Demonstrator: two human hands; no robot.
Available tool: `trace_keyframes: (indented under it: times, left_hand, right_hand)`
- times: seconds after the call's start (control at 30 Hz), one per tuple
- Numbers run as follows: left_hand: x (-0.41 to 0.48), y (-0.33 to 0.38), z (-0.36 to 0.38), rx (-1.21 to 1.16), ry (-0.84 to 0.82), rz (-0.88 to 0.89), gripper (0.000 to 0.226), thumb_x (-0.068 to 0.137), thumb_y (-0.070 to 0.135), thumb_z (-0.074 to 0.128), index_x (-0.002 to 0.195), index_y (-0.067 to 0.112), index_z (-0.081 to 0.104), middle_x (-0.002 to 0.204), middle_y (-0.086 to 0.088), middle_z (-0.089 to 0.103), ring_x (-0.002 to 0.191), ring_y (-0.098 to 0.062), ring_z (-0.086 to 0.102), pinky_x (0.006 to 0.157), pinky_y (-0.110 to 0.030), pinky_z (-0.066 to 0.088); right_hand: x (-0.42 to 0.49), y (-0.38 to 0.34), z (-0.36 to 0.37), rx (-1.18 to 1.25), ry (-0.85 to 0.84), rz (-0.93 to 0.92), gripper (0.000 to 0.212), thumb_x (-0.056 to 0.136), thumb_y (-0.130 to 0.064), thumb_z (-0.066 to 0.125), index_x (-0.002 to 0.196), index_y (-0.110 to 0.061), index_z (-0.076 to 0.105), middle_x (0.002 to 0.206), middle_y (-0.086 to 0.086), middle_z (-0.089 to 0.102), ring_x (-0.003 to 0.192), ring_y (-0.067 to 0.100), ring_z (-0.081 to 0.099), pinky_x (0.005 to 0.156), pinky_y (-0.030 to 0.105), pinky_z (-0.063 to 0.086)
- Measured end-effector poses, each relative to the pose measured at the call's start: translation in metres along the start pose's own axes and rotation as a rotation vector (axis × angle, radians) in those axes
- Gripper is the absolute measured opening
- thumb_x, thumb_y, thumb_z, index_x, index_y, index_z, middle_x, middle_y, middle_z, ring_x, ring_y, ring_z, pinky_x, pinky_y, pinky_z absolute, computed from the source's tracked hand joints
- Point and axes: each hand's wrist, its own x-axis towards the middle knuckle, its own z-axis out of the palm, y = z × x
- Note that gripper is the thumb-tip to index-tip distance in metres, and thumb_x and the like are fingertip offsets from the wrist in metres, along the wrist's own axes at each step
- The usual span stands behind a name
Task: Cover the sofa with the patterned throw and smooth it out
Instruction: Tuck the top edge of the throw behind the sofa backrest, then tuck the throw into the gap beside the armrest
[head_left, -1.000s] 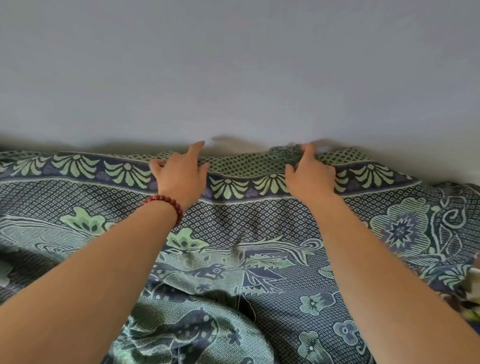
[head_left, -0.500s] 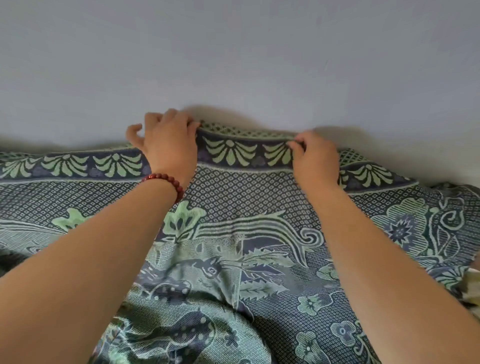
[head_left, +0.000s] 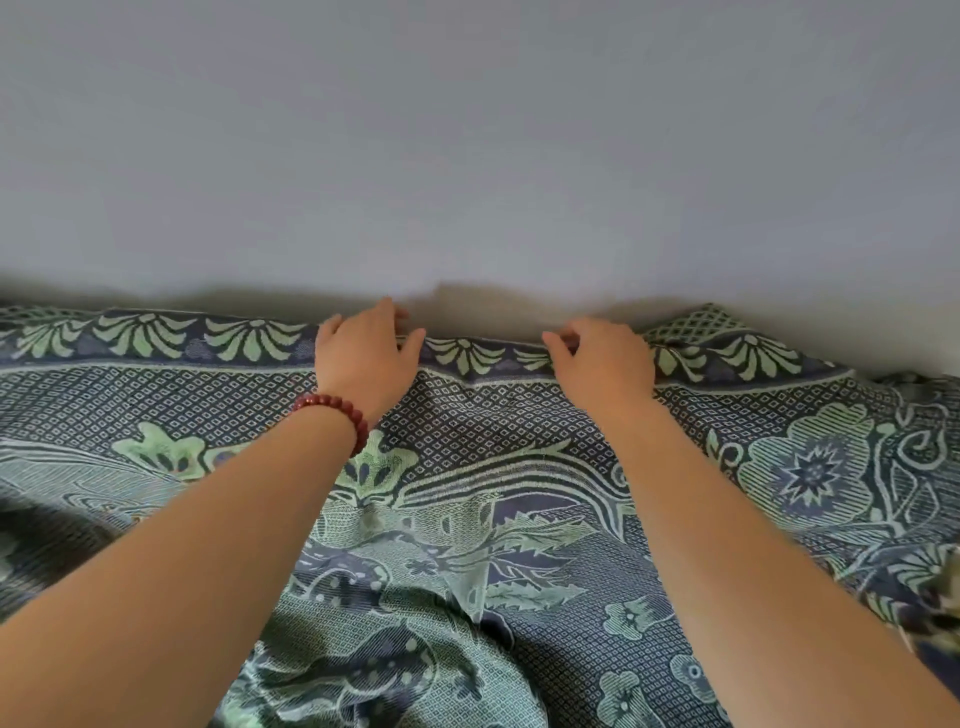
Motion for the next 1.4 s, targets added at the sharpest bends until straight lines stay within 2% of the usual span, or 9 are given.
trace_keyframes:
  times: [0.1, 0.27, 0.47, 0.8, 0.9, 1.0, 1.2, 1.33, 1.4]
  left_hand:
    - [0.003, -0.007, -0.001, 0.027, -0.006, -0.031, 0.036, 0.094, 0.044, 0.045, 0.118, 0.018, 0.055, 0.107, 0.002, 0.066, 0.102, -0.021, 0.06, 0.106, -0.04, 0.033]
    - [0.002, 0.002, -0.015, -0.272, 0.009, -0.09, 0.031, 0.094, 0.036, 0.05, 0.118, 0.017, 0.053, 0.106, 0.008, 0.063, 0.091, -0.016, 0.06, 0.084, -0.035, 0.049]
    - [-0.019, 0.023, -0.035, -0.378, 0.009, -0.037, 0.025, 0.094, 0.032, 0.05, 0.117, 0.022, 0.052, 0.105, 0.007, 0.061, 0.09, -0.011, 0.058, 0.074, -0.03, 0.05]
    - [-0.074, 0.049, -0.07, -0.52, 0.04, -0.068, 0.028, 0.094, 0.04, 0.048, 0.116, 0.023, 0.053, 0.102, 0.01, 0.06, 0.087, -0.005, 0.057, 0.059, -0.017, 0.041]
    - [-0.1, 0.056, -0.078, -0.567, 0.047, -0.093, 0.028, 0.094, 0.043, 0.048, 0.113, 0.024, 0.055, 0.102, 0.01, 0.061, 0.083, 0.0, 0.056, 0.058, -0.018, 0.043]
    - [-0.129, 0.06, -0.085, -0.598, 0.057, -0.123, 0.025, 0.094, 0.042, 0.048, 0.11, 0.024, 0.056, 0.1, 0.011, 0.059, 0.079, 0.004, 0.053, 0.058, -0.017, 0.041]
    - [-0.186, 0.066, -0.094, -0.65, 0.056, -0.137, 0.03, 0.094, 0.045, 0.045, 0.109, 0.023, 0.058, 0.097, 0.012, 0.061, 0.074, -0.002, 0.055, 0.061, -0.021, 0.044]
    - [-0.223, 0.066, -0.101, -0.697, 0.063, -0.117, 0.031, 0.094, 0.046, 0.044, 0.105, 0.022, 0.06, 0.094, 0.009, 0.064, 0.06, 0.0, 0.048, 0.055, -0.022, 0.04]
    - [-0.243, 0.065, -0.105, -0.731, 0.07, -0.098, 0.032, 0.094, 0.046, 0.044, 0.104, 0.021, 0.06, 0.093, 0.01, 0.064, 0.065, -0.001, 0.052, 0.058, -0.024, 0.043]
  right_hand:
    - [0.001, 0.005, -0.003, -0.081, -0.023, 0.017, 0.038, 0.097, -0.04, 0.043, 0.079, -0.015, 0.066, 0.072, 0.005, 0.065, 0.071, 0.028, 0.062, 0.061, 0.031, 0.04]
    - [-0.002, 0.002, -0.008, 0.195, 0.052, 0.016, 0.026, 0.093, -0.034, 0.054, 0.092, -0.014, 0.071, 0.085, 0.001, 0.072, 0.078, 0.02, 0.065, 0.069, 0.034, 0.054]
    - [-0.015, -0.014, -0.021, 0.304, 0.099, -0.038, 0.023, 0.089, -0.034, 0.061, 0.098, -0.015, 0.07, 0.092, -0.004, 0.072, 0.086, 0.014, 0.065, 0.078, 0.03, 0.052]
    - [-0.061, -0.03, -0.055, 0.475, 0.116, -0.085, 0.022, 0.086, -0.033, 0.066, 0.1, -0.017, 0.068, 0.095, -0.007, 0.069, 0.086, 0.007, 0.061, 0.076, 0.02, 0.046]
    - [-0.082, -0.031, -0.062, 0.551, 0.115, -0.079, 0.021, 0.084, -0.03, 0.069, 0.101, -0.017, 0.068, 0.094, -0.008, 0.068, 0.086, 0.005, 0.06, 0.073, 0.014, 0.043]
    - [-0.104, -0.034, -0.066, 0.584, 0.125, -0.079, 0.021, 0.082, -0.03, 0.071, 0.1, -0.018, 0.068, 0.096, -0.008, 0.068, 0.087, 0.008, 0.06, 0.076, 0.019, 0.047]
    - [-0.155, -0.036, -0.074, 0.604, 0.132, -0.092, 0.023, 0.082, -0.032, 0.071, 0.101, -0.021, 0.067, 0.102, -0.008, 0.067, 0.09, 0.009, 0.06, 0.08, 0.023, 0.047]
    - [-0.193, -0.037, -0.077, 0.602, 0.136, -0.072, 0.023, 0.082, -0.033, 0.071, 0.101, -0.021, 0.067, 0.104, -0.007, 0.066, 0.089, 0.008, 0.06, 0.076, 0.021, 0.044]
    - [-0.215, -0.039, -0.077, 0.624, 0.147, -0.053, 0.022, 0.082, -0.034, 0.071, 0.1, -0.021, 0.067, 0.102, -0.007, 0.066, 0.088, 0.007, 0.06, 0.077, 0.022, 0.046]
